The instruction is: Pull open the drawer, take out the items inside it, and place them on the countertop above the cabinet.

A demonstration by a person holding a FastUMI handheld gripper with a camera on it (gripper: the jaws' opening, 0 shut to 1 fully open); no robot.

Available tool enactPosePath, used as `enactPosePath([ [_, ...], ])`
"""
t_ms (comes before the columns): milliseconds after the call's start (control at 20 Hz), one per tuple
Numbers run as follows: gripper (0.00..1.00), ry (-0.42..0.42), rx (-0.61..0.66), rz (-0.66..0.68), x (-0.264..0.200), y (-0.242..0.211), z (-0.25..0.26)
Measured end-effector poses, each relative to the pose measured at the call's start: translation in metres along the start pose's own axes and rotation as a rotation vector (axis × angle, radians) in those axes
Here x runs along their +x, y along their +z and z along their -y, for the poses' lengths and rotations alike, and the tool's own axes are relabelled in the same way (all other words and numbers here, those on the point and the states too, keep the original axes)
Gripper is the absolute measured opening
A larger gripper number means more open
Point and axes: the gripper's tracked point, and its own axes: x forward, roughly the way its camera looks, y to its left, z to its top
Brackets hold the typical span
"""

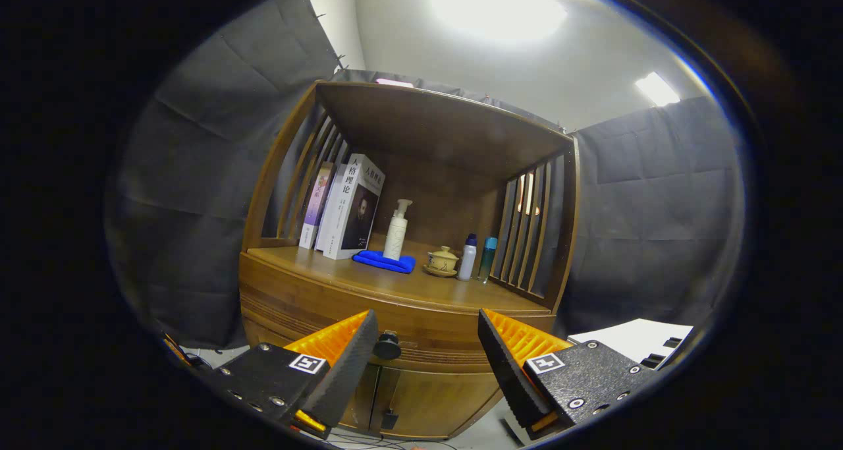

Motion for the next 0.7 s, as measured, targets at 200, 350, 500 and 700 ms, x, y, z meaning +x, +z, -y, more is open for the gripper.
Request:
enactPosePath([
  [200, 0.95, 0.021, 0.001, -0.040, 0.011, -0.017, 0.002],
  [350, 0.95, 0.055, 0.042, -0.066, 0.019, -0.022, -0.007],
  [500, 0.95, 0.047, 0.153, -0.013, 0.015, -0.010, -0.004],
  [700, 0.95, -0.014, 0.226, 0.031, 0.017, -0.004, 0.011],
])
